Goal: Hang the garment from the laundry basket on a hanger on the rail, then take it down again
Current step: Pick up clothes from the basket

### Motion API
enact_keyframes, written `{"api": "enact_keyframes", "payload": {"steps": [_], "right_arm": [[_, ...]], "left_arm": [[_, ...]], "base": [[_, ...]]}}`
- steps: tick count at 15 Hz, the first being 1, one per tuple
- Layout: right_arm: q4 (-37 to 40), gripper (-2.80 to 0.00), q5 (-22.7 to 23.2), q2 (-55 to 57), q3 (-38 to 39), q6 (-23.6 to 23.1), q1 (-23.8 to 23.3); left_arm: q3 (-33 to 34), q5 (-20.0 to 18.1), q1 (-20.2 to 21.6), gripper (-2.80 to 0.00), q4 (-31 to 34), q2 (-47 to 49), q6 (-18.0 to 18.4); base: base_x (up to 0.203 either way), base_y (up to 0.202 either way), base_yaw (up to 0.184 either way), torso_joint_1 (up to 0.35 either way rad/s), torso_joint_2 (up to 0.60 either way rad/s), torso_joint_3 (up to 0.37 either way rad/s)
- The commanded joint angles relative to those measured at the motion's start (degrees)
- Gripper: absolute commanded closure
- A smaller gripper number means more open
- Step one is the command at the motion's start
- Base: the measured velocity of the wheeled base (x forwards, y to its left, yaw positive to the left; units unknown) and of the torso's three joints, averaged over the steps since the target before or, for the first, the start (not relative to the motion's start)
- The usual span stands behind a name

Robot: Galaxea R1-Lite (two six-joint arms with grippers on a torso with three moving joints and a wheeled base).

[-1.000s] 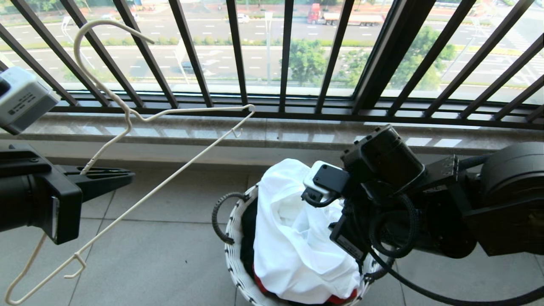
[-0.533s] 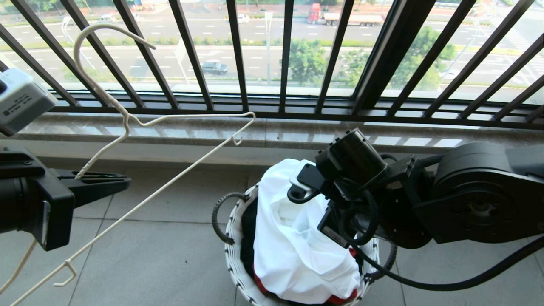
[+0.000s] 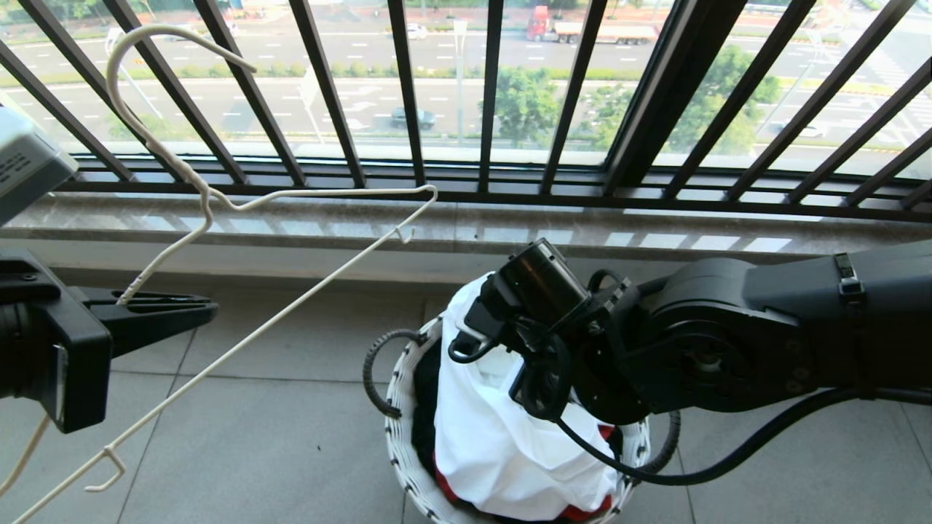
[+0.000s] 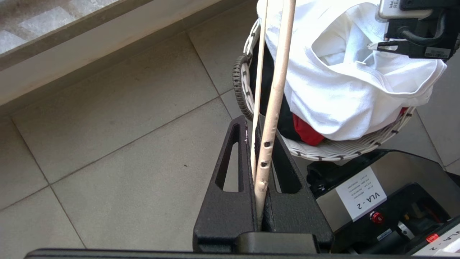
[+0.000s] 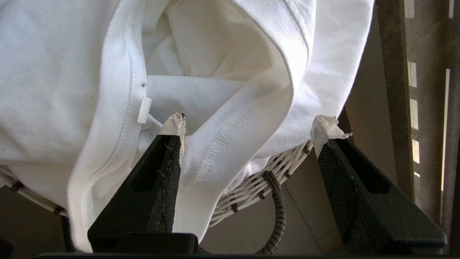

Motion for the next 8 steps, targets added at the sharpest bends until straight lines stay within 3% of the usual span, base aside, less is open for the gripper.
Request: {"api": "enact_keyframes", "payload": {"steps": [1,8], "right_arm": [[0.27,-2.8,-0.26,3.1,-3.73,-2.55,-0.21],[1.7,-2.8,-1.74,8.3,-12.36,-8.05,-3.6]], "left_arm": [[0.15,0.07,-1.08,0.0,0.86,-0.13,0.08],[0.17,0.07,-1.14,0.0,1.16,-0.13,0.08]], "base": [[0.0,0.0,0.0,0.0,0.0,0.0],[0.0,0.0,0.0,0.0,0.0,0.0]]}}
